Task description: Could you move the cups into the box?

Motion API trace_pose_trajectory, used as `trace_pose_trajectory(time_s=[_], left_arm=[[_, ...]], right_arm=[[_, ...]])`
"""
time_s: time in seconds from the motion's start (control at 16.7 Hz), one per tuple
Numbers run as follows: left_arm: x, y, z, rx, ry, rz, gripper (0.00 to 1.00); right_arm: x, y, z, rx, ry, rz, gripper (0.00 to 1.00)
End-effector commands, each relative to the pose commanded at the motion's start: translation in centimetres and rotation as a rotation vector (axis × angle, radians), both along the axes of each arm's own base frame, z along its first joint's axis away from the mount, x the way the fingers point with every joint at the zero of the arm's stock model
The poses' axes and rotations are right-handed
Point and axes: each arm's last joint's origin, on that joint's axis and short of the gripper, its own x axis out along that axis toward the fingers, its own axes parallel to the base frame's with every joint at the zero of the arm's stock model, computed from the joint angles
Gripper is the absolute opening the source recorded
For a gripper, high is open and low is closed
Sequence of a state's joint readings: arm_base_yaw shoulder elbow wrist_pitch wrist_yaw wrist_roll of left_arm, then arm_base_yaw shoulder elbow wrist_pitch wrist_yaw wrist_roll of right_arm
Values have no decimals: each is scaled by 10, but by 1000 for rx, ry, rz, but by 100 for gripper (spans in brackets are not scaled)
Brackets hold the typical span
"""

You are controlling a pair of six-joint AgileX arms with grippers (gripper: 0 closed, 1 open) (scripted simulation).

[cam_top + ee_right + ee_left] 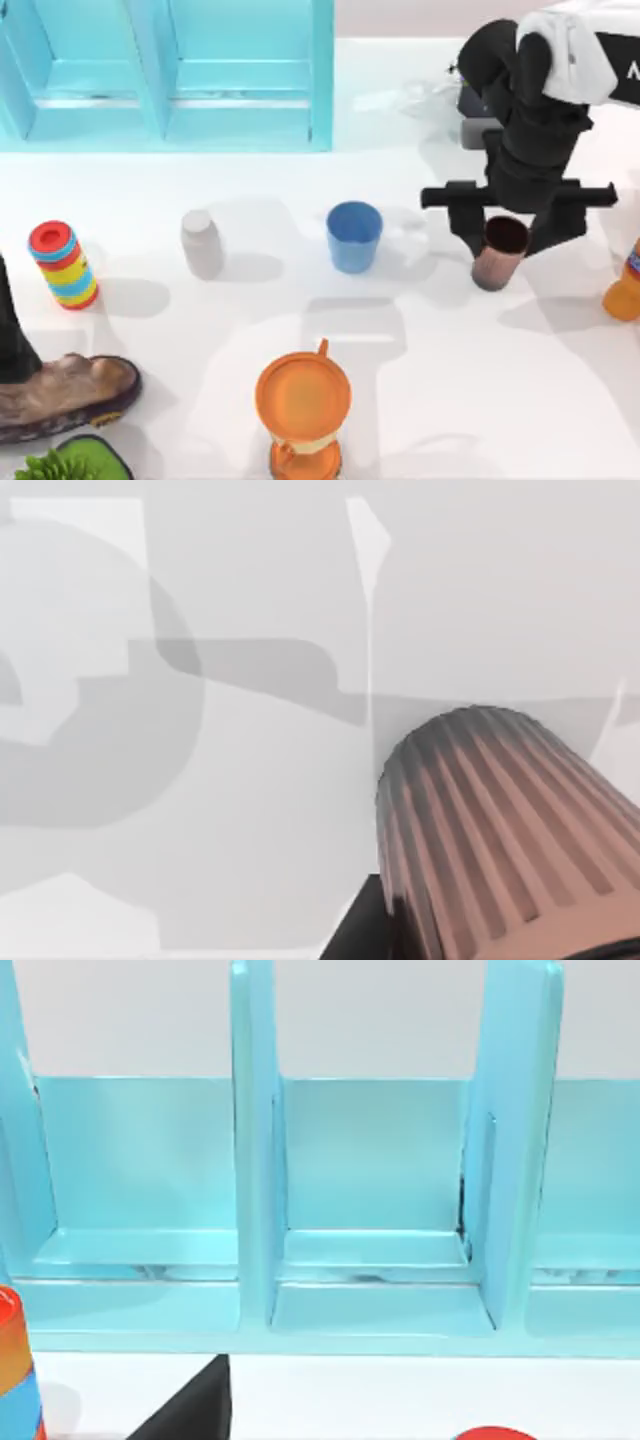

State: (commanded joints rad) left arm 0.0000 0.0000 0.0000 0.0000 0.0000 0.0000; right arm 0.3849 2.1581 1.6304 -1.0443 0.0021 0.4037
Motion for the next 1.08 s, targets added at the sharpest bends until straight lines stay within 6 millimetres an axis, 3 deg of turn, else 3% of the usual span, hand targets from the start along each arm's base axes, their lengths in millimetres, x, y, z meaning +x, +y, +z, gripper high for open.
trace_pose_trajectory(time_s=[0.54, 0.84, 1.08], left_arm=[[0, 0, 0, 0, 0, 0, 100], [0, 0, 0, 0, 0, 0, 100], [0, 0, 0, 0, 0, 0, 100]], right_arm=[[5, -6, 4, 9, -11, -26, 0], [35, -65, 40, 65, -78, -206, 0], [30, -99, 75, 53, -76, -187, 0]])
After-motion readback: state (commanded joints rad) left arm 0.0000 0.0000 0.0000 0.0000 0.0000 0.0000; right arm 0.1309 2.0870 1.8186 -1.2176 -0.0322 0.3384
